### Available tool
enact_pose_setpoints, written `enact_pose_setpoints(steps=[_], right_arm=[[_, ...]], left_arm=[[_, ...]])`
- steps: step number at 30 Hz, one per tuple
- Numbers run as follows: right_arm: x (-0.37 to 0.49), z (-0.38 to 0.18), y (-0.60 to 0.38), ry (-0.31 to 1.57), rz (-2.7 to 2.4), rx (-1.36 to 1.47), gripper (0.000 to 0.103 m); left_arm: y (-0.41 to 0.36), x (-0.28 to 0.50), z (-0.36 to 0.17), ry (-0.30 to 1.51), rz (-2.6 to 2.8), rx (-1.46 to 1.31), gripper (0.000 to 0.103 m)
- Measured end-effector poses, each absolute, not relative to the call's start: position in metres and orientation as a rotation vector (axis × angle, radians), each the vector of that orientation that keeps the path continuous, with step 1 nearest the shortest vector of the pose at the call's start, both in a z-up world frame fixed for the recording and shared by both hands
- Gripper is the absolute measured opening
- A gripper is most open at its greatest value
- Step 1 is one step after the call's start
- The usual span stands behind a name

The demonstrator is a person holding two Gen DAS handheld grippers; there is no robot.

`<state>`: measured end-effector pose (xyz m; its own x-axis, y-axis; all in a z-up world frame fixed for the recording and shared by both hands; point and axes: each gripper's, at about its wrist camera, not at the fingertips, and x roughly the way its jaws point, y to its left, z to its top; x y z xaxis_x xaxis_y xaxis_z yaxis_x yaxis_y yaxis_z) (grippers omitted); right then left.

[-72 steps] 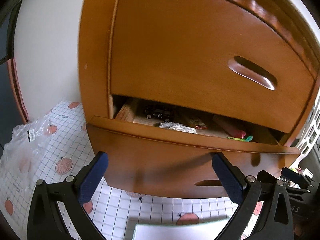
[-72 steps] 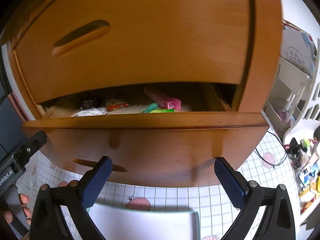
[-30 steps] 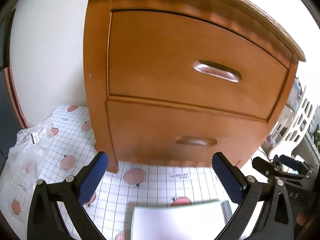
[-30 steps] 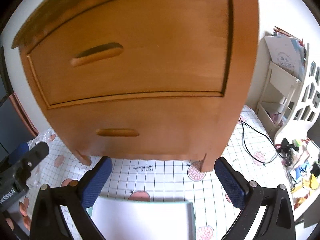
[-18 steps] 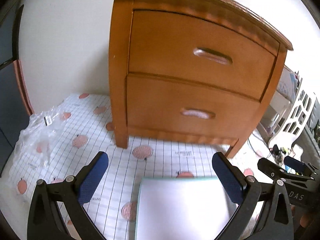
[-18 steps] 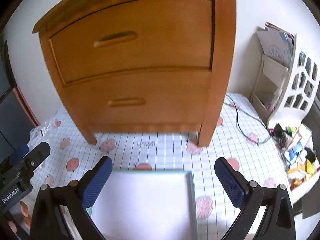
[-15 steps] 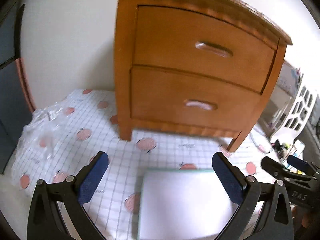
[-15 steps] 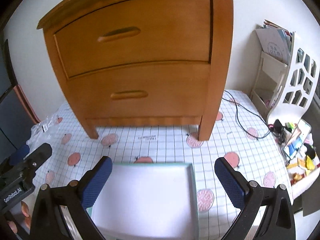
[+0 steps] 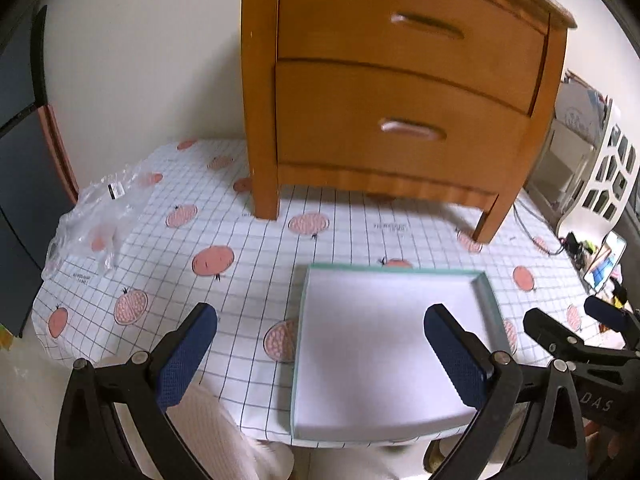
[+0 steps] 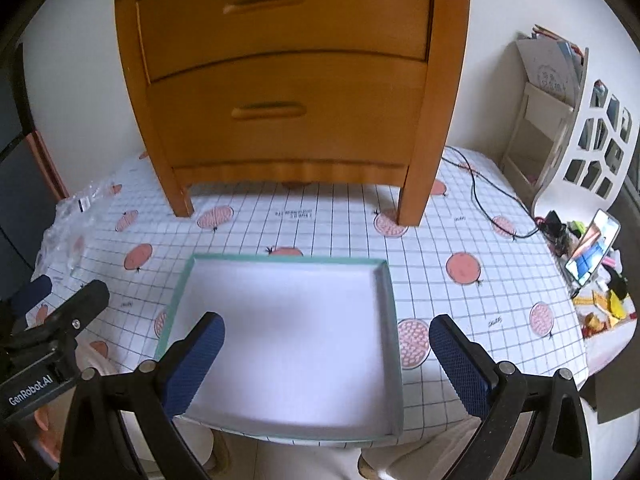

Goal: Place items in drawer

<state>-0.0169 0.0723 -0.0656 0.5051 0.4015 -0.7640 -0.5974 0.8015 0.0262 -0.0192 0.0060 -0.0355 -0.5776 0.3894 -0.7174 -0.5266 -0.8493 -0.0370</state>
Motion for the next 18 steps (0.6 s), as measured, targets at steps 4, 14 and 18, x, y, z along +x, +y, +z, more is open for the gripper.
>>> enact_pose_setpoints(steps=[4,14,18], right_arm=[[-0.016,-0.079,0.070,0.863,0.608,-0.246,0.103],[-0.012,-0.103,0.062,0.885,0.584,-0.232,0.103],[-0.014,-0.109,0.059,0.882,0.580,-0.236,0.103]], left_arm=[[0.008,-0.015,-0.050,0.266,2.375,-1.048,0.103],[0.015,-0.013,-0.075,0.276,2.331,-1.127,0.103],[0.016,-0.011,-0.079,0.292,2.323,-1.131,0.103]])
